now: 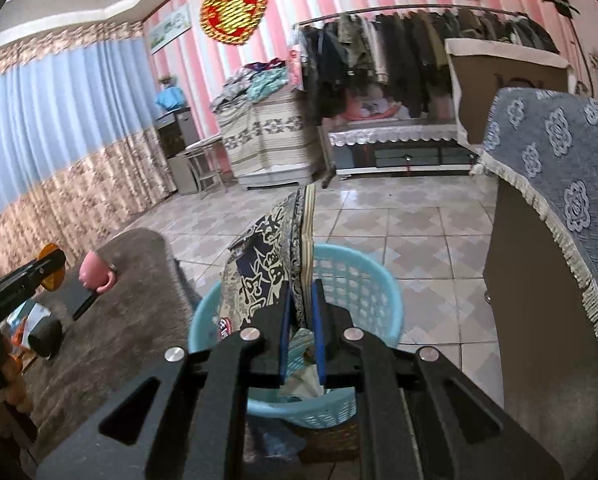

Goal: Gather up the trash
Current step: 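Carry the peel and bag over the wastebasket and open both tools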

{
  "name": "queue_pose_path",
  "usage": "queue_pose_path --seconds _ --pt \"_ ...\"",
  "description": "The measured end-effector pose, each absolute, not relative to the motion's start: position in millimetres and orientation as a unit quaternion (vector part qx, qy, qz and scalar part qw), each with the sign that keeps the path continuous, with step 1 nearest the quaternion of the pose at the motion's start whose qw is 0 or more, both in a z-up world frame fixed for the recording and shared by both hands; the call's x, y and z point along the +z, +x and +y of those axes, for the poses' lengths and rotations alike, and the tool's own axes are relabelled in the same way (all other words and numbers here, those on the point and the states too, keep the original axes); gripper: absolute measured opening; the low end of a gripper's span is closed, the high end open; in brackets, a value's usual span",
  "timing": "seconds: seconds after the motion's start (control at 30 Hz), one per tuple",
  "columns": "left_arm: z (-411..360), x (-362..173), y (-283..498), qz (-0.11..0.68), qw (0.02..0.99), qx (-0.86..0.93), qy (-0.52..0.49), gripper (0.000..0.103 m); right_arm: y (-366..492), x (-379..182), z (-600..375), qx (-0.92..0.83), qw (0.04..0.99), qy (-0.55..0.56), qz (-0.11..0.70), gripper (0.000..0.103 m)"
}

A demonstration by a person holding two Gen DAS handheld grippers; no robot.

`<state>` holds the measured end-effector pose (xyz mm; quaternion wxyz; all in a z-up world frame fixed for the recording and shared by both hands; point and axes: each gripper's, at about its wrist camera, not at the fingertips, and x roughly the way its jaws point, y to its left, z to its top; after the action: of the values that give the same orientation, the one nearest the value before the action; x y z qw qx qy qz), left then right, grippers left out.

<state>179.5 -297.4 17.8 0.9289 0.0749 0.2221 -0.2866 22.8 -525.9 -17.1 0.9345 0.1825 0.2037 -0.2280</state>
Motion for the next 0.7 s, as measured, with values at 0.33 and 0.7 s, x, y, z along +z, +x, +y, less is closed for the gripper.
queue_pose_path --seconds 0.33,0.7 --pt "-389 -22 183 0.242 0.899 -0.346 0.113 0.032 18 -43 -566 -0.261 0.917 0.222 0.205 0.011" --pt "-453 -63 199 0.271 0.878 -0.374 0.131 0.065 16 -60 -587 -0.278 0.906 0.228 0.224 0.011"
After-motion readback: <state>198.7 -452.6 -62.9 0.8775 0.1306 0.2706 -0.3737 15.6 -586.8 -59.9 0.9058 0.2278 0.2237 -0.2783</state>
